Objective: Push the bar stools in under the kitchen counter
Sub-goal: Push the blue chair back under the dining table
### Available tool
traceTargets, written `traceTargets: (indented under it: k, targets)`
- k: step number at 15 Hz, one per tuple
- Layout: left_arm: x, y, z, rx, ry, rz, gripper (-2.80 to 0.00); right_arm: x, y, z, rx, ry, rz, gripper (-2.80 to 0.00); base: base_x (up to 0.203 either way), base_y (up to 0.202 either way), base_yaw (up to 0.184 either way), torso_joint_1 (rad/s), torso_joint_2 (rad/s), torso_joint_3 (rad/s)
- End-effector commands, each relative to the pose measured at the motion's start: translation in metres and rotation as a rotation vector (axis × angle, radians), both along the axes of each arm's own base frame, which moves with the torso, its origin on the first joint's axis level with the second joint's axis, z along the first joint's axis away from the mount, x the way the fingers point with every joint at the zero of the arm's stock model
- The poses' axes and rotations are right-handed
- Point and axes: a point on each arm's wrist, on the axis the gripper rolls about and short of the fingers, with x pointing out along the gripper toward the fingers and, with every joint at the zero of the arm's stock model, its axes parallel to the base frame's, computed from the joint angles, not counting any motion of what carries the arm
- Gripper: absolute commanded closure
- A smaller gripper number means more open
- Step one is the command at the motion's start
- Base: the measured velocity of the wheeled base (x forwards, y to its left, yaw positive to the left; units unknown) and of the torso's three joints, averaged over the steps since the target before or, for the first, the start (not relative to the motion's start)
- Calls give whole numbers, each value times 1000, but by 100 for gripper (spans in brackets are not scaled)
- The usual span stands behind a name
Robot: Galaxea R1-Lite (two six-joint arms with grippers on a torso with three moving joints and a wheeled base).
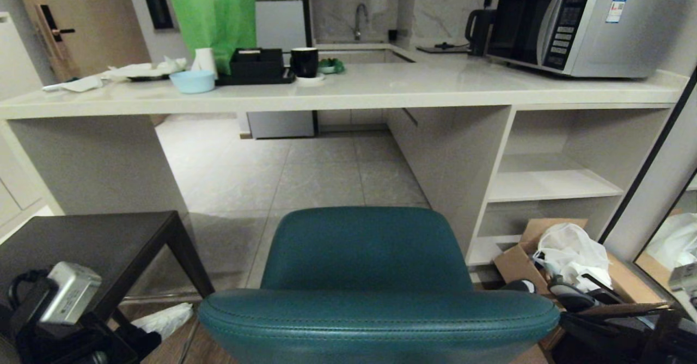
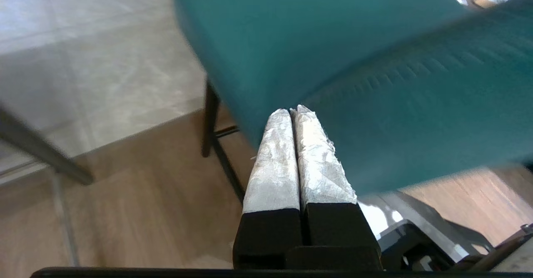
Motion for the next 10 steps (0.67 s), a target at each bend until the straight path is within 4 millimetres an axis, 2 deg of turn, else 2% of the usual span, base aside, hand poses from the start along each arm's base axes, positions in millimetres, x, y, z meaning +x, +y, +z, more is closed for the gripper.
traceTargets:
  k: [1,4,6,10]
  targets:
    - [23,-11,-18,22,94,-37,0,14,8,-8,-22,78,33,0,0,0,0,0,0,0]
    - [41,-27,-25,27,96,-97,0,26,16,-8,-39,92,68,0,0,0,0,0,0,0]
    - [57,-37,-22,22,71,-114,0,34,22,-6,-49,94,93,0,0,0,0,0,0,0]
    - [60,-55,-26,40,82,-168,0,43,33,-2,-54,84,133,0,0,0,0,0,0,0]
